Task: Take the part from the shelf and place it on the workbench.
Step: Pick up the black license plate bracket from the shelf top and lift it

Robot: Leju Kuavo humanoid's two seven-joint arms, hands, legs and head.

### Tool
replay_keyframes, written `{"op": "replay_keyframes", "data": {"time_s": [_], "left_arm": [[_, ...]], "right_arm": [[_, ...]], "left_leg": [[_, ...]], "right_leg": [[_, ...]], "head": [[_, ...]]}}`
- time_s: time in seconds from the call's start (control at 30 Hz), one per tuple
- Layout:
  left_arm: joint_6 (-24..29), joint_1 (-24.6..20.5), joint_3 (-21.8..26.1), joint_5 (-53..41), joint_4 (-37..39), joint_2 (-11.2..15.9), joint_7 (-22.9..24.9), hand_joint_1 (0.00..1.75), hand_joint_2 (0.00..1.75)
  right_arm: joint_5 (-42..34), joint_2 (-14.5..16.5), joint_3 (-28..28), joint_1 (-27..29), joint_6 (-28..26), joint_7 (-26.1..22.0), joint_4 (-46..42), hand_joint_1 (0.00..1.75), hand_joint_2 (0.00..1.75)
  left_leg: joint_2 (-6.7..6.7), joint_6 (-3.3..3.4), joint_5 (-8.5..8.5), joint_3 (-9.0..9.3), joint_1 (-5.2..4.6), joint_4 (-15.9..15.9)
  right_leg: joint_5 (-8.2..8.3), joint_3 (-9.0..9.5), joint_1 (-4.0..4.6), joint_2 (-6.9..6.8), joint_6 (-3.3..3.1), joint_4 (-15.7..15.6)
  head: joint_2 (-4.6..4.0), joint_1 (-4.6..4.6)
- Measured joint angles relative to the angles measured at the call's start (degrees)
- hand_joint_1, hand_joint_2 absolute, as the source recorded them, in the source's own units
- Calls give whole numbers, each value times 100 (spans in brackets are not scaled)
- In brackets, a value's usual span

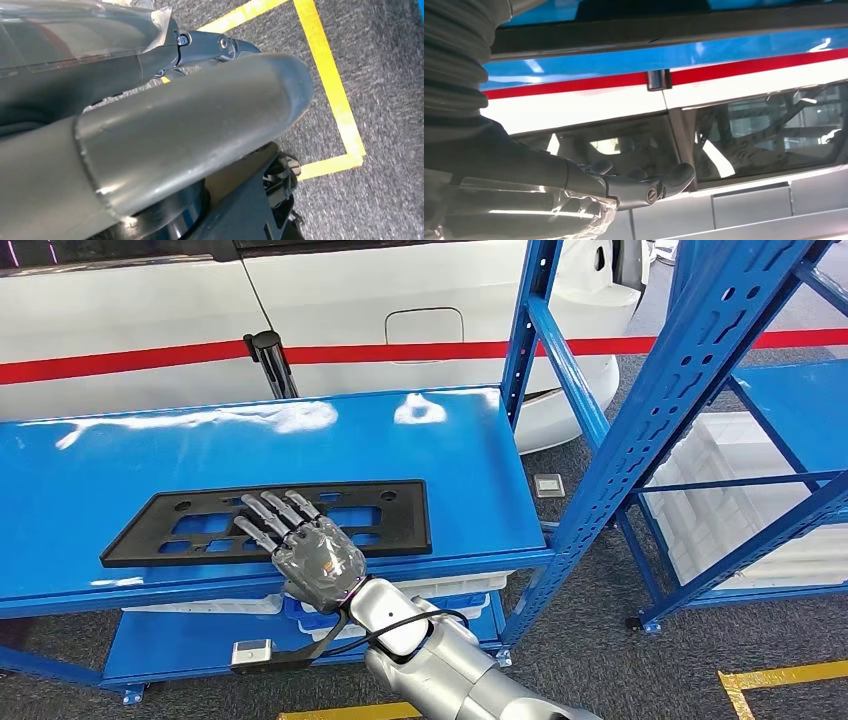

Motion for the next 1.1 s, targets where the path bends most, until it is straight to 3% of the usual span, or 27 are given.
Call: {"op": "replay_keyframes", "data": {"time_s": [0.47,1.1], "left_arm": [[7,-88,-7,-87,-1,-10,123,0,0],[-1,-118,-7,-124,-37,-27,197,0,0]], "right_arm": [[-764,0,820,-300,318,560,175,0,175],[-1346,0,1234,-602,430,1182,883,0,175]], "left_leg": [[-1,-3,0,3,-36,4],[-1,-3,0,7,-34,4]], "right_leg": [[1,13,-28,-2,2,-7],[1,13,-28,-1,2,-7]], "head": [[0,2],[0,2]]}}
